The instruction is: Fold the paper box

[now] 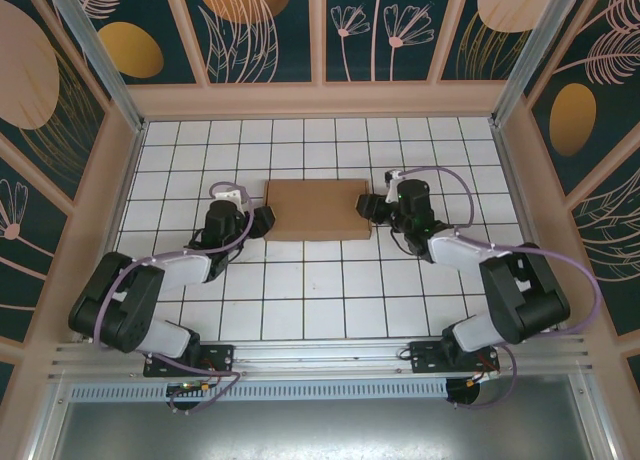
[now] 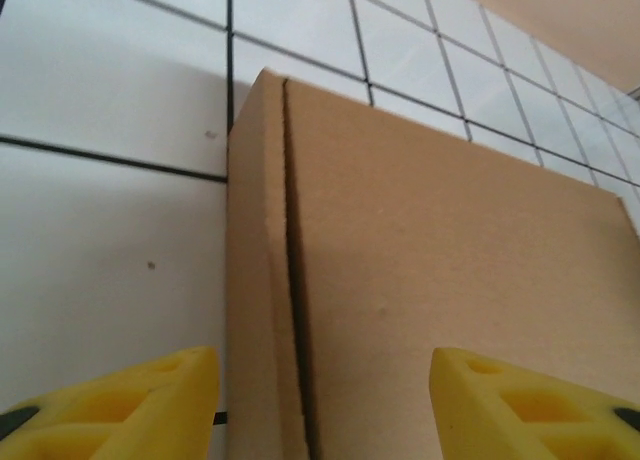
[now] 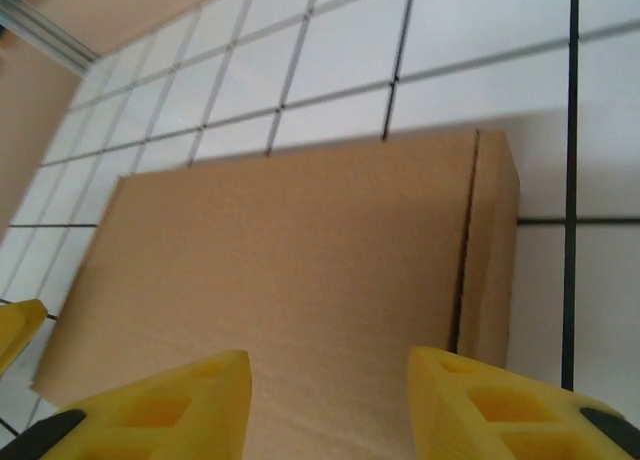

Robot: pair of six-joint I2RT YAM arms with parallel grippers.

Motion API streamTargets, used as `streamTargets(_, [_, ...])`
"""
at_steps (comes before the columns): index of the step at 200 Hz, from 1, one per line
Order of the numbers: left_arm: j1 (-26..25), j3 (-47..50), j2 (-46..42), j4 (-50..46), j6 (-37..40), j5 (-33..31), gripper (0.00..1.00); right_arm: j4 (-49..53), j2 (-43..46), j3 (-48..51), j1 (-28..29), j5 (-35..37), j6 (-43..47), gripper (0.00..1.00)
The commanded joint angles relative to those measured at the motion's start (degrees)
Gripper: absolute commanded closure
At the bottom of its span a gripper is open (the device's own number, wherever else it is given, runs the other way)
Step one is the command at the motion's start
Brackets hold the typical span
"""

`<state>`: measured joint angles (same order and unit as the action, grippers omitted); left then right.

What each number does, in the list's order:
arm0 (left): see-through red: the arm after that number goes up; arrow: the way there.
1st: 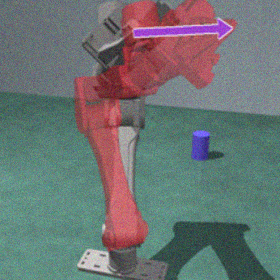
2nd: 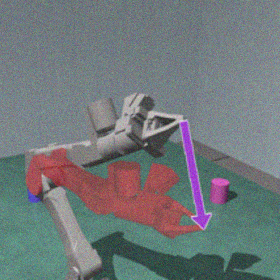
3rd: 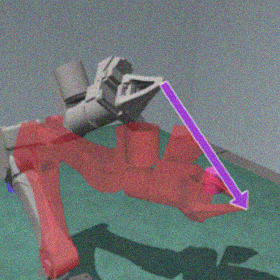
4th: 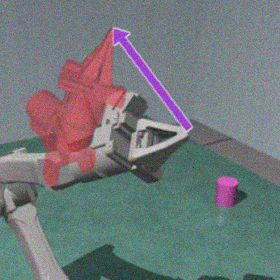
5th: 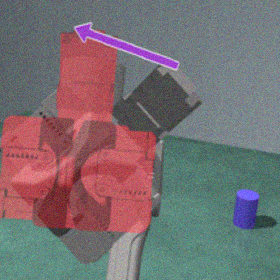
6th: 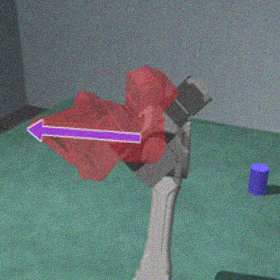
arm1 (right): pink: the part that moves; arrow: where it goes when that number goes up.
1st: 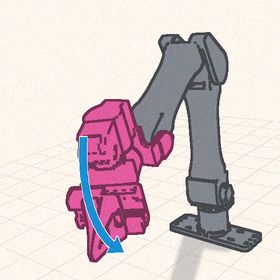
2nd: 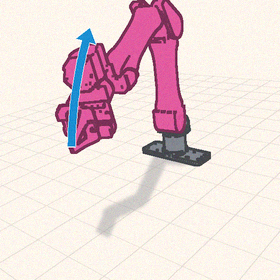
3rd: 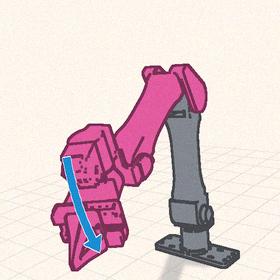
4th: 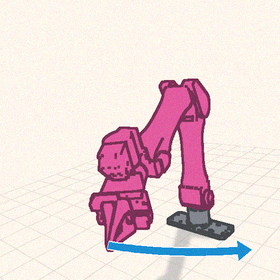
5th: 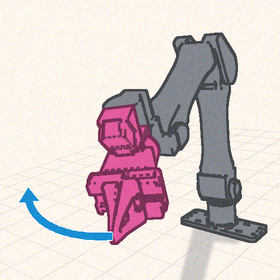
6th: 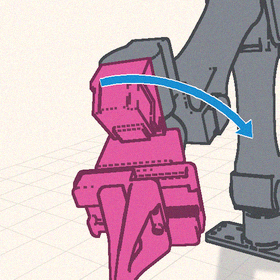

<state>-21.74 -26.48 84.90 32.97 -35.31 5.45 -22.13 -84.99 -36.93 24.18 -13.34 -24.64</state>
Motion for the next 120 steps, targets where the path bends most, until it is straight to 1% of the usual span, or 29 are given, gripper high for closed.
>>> streamTargets(1, [0.42,-1.72,3.54,1.86,-2.63,0.72,0.46,6.57,-4.62,-3.24,-0.31,-0.39,-1.26,0.58])
streamTargets(12, [0.38,-2.59,5.46,2.86,-3.15,1.97,0.49,6.35,-6.80,-4.09,-0.37,-0.02,-2.06,0.60])
streamTargets(32, [0.39,-4.63,8.35,3.05,-3.63,2.07,0.53,6.52,-11.23,-6.76,-0.85,-0.41,-1.86,0.66])
streamTargets(45, [0.47,-6.11,9.73,3.24,-3.71,2.26,0.55,7.11,-14.13,-9.20,-1.15,-0.69,-1.27,0.71])
streamTargets(61, [0.54,-8.59,11.63,2.52,-3.15,2.57,0.57,8.65,-17.34,-12.54,-1.75,-0.54,-0.40,0.74])
streamTargets(78, [0.55,-11.04,12.93,1.85,-2.61,2.81,0.57,9.74,-19.57,-15.22,-2.30,-0.08,0.13,0.75])
streamTargets(81, [0.56,-11.38,14.48,1.73,-2.51,2.96,0.57,9.78,-19.86,-15.47,-2.40,0.04,0.12,0.75])
streamTargets(91, [0.56,-12.53,15.51,1.19,-2.02,2.83,0.57,9.98,-20.41,-16.28,-2.68,0.07,-0.14,0.76])
streamTargets(120, [0.62,-14.20,16.61,0.28,-1.04,2.15,0.56,10.41,-19.85,-16.77,-2.76,0.25,-0.58,0.76])
